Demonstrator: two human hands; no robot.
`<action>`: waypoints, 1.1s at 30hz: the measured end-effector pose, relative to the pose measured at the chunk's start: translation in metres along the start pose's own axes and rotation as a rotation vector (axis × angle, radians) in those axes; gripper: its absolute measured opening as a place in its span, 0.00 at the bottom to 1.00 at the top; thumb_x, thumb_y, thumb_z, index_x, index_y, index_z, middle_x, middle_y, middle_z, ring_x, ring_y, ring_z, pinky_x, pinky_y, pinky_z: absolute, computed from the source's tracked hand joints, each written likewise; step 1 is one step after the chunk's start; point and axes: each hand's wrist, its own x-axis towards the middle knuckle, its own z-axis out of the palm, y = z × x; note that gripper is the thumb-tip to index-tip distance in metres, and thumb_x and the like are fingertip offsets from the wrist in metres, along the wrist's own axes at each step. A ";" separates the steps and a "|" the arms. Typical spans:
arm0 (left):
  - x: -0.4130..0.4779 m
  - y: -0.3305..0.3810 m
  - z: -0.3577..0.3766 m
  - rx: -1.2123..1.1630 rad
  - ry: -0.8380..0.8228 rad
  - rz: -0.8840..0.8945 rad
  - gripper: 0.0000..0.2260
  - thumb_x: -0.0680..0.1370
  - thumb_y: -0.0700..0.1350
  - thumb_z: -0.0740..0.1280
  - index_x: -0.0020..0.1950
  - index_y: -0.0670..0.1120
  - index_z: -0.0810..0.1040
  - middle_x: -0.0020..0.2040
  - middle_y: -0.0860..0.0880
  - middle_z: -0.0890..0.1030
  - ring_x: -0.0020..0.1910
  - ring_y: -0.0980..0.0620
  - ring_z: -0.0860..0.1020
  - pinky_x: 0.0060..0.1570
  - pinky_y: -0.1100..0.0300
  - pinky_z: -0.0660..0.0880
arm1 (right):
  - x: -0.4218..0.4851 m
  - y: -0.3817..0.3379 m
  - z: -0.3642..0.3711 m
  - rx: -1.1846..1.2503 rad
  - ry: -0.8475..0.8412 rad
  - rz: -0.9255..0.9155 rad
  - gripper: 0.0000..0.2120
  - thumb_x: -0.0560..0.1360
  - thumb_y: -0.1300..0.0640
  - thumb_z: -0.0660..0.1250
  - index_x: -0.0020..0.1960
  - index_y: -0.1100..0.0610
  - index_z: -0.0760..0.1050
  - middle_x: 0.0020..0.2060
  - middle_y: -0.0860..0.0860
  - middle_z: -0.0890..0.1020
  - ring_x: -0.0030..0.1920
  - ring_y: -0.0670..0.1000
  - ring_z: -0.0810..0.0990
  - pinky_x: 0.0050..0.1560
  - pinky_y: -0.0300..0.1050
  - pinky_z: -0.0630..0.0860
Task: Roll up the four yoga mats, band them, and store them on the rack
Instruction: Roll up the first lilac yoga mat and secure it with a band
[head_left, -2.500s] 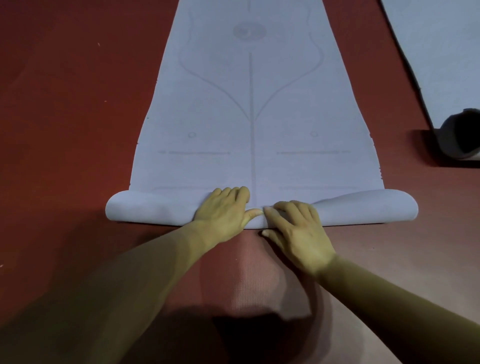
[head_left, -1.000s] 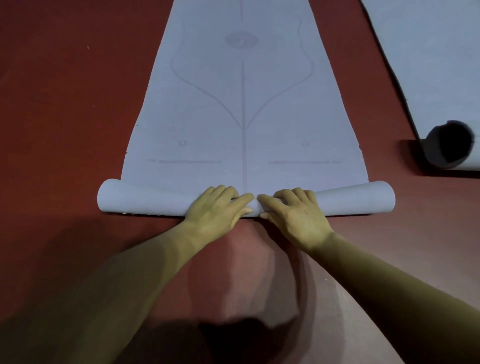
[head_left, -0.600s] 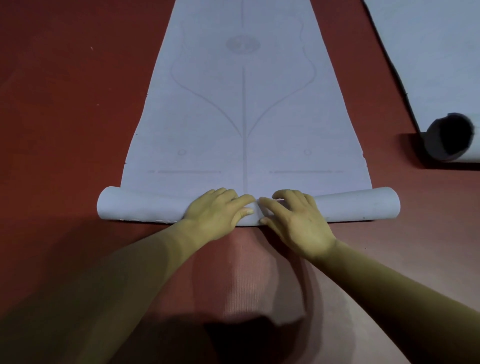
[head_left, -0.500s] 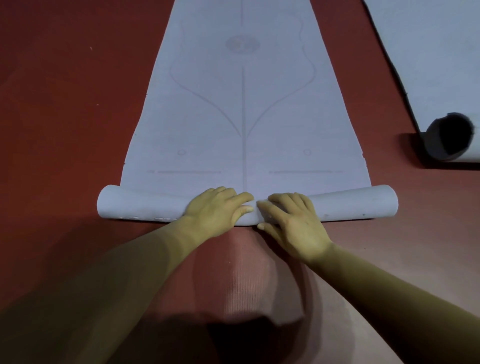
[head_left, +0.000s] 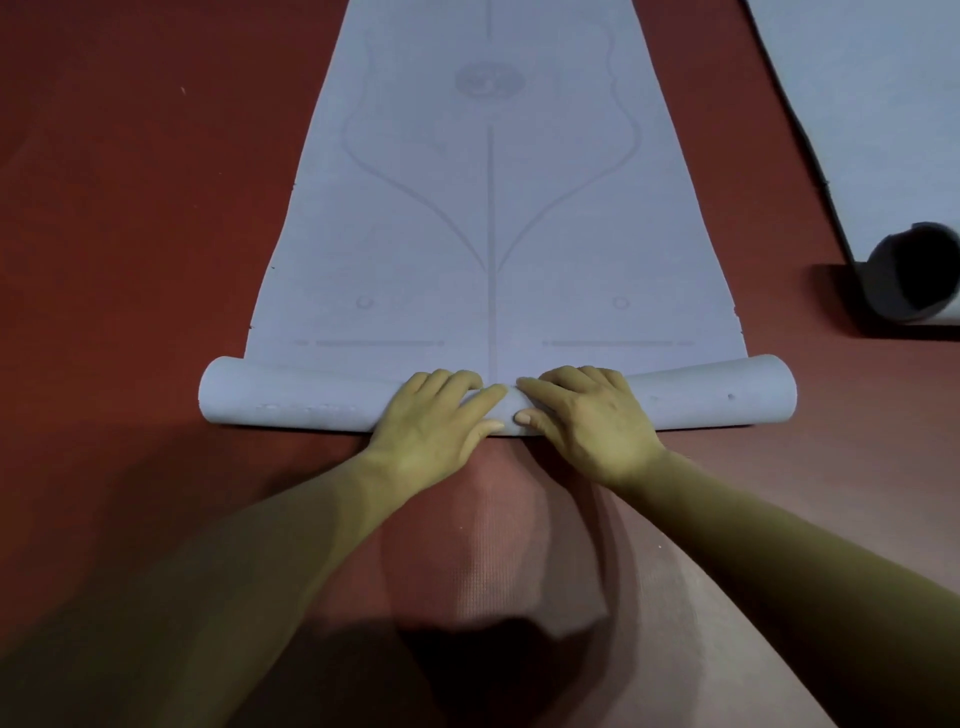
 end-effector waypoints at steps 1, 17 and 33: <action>0.002 -0.001 0.001 -0.006 0.005 -0.003 0.16 0.80 0.54 0.63 0.62 0.48 0.81 0.51 0.48 0.82 0.45 0.46 0.80 0.47 0.50 0.77 | -0.003 -0.001 0.002 -0.006 0.047 0.000 0.22 0.82 0.41 0.59 0.66 0.52 0.80 0.56 0.51 0.83 0.56 0.58 0.81 0.61 0.56 0.71; 0.008 -0.005 -0.020 -0.149 -0.086 0.001 0.20 0.81 0.54 0.55 0.63 0.49 0.81 0.43 0.49 0.82 0.39 0.46 0.81 0.45 0.52 0.77 | -0.011 -0.006 -0.008 -0.264 -0.005 -0.102 0.21 0.80 0.42 0.67 0.68 0.53 0.77 0.49 0.57 0.82 0.41 0.61 0.78 0.47 0.55 0.73; 0.005 -0.006 -0.013 -0.049 -0.167 -0.024 0.22 0.82 0.57 0.50 0.68 0.51 0.77 0.58 0.49 0.78 0.54 0.48 0.78 0.55 0.53 0.72 | -0.020 -0.003 0.008 -0.153 0.123 -0.103 0.26 0.79 0.37 0.59 0.64 0.55 0.80 0.56 0.57 0.81 0.54 0.62 0.80 0.59 0.57 0.74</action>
